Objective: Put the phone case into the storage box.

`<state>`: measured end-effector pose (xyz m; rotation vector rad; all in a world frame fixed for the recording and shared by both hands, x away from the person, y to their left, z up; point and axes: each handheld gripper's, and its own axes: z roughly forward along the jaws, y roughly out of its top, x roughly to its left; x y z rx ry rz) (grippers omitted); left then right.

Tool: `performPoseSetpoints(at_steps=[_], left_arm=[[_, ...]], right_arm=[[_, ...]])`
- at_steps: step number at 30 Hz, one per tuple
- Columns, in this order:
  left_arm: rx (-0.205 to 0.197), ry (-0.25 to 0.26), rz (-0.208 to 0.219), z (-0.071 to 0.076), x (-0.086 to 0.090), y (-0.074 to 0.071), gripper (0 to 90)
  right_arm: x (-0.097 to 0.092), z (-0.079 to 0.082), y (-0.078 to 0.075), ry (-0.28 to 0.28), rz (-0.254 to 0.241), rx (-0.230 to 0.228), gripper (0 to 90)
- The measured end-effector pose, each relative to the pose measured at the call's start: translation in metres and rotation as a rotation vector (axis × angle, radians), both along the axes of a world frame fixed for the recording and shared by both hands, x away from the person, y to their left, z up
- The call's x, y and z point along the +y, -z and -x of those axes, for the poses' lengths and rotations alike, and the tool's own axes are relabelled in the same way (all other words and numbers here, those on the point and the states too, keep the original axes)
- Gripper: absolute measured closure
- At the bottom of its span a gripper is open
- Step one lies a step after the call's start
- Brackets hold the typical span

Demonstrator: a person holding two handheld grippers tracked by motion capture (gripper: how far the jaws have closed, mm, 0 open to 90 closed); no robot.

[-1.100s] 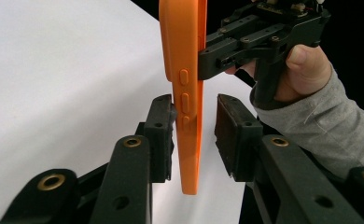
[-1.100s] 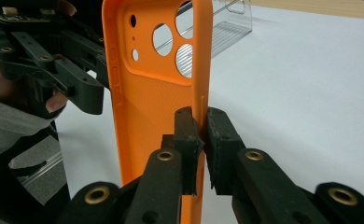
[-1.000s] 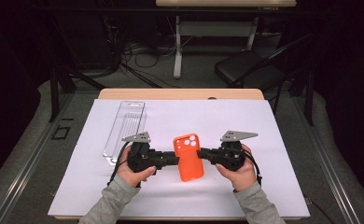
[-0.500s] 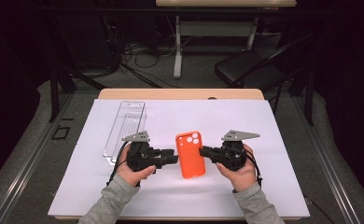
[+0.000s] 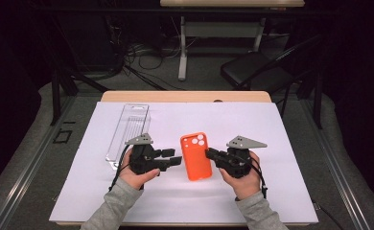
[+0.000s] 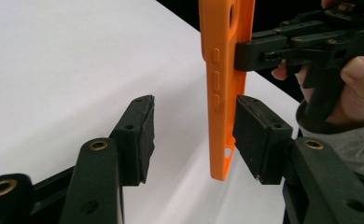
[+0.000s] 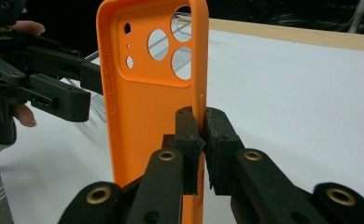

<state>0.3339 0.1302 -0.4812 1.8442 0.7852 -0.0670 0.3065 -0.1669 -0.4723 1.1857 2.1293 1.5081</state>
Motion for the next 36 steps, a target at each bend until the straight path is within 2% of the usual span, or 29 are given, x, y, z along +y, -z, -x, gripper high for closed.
performPoseSetpoints(at_steps=[8, 13, 19, 25, 31, 36], left_arm=[[0.004, -0.048, 0.012, -0.002, 0.003, 0.0, 43.5], [-0.001, -0.085, -0.003, -0.002, 0.004, -0.001, 41.8], [-0.054, -0.119, -0.043, -0.002, 0.004, -0.003, 40.4], [-0.07, -0.159, -0.061, -0.004, 0.004, -0.008, 37.3], [-0.117, -0.193, -0.081, -0.007, 0.002, -0.015, 36.4], [-0.151, -0.211, -0.113, -0.009, -0.003, -0.022, 36.4]], right_arm=[[0.0, 0.002, 0.004, 0.074, -0.022, -0.005, 85.2], [-0.001, 0.002, 0.006, 0.12, -0.021, -0.015, 85.3], [-0.001, 0.0, 0.007, 0.158, -0.016, -0.017, 85.3], [-0.001, -0.004, 0.006, 0.193, -0.023, -0.022, 85.3], [0.003, -0.008, 0.007, 0.227, -0.006, -0.031, 85.3], [0.007, -0.013, 0.005, 0.246, 0.0, -0.041, 85.3]])
